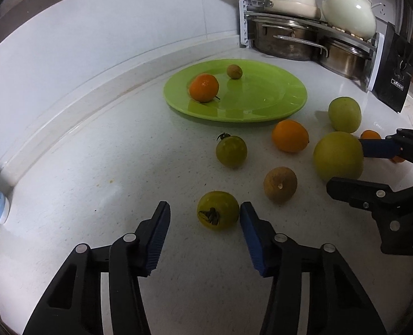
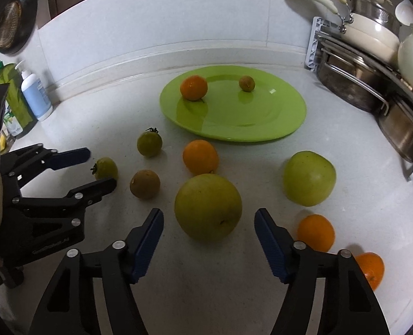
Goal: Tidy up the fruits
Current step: 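Grasp a small green fruit with the left tool while the right tool grasps a yellow-green pear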
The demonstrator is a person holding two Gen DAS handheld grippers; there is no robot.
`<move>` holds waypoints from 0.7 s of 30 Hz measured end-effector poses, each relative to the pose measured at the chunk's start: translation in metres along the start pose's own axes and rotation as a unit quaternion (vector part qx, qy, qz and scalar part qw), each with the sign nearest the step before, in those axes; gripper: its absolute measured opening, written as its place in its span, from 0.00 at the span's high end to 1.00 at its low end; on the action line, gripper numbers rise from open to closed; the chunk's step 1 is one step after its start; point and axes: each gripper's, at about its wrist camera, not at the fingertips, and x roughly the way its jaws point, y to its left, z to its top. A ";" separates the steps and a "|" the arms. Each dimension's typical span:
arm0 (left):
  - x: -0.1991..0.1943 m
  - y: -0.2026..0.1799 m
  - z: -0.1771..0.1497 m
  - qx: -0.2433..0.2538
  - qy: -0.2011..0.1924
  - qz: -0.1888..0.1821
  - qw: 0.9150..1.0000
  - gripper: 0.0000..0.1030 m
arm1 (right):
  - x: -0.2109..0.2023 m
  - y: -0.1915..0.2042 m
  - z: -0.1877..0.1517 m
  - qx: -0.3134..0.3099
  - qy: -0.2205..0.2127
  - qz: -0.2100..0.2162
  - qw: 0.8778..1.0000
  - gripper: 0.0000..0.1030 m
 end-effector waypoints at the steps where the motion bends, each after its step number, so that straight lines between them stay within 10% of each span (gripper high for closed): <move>1: 0.001 0.001 0.000 -0.002 0.001 -0.004 1.000 0.56 | 0.001 0.000 0.001 0.001 0.001 0.003 1.000 0.36; 8: 0.006 0.002 0.003 -0.012 0.005 -0.014 1.000 0.71 | 0.006 -0.003 0.007 0.003 -0.002 0.005 1.000 0.48; 21: -0.002 0.002 0.002 -0.014 -0.006 -0.005 1.000 0.72 | 0.006 -0.003 0.005 0.008 -0.004 0.009 1.000 0.51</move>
